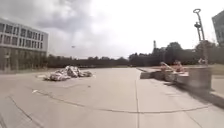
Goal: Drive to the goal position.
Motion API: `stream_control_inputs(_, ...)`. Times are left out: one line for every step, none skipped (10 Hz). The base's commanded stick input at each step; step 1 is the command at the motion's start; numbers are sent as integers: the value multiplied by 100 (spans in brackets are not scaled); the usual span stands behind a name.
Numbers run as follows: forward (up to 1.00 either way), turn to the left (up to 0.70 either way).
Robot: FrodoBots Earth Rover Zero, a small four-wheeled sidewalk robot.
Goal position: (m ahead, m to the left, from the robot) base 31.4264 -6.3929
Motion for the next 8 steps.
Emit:
stream_control_inputs(100, 0)
stream_control_inputs(100, 0)
stream_control_inputs(100, 0)
stream_control_inputs(100, 0)
stream_control_inputs(100, 0)
stream_control_inputs(100, 0)
stream_control_inputs(100, 0)
stream_control_inputs(100, 0)
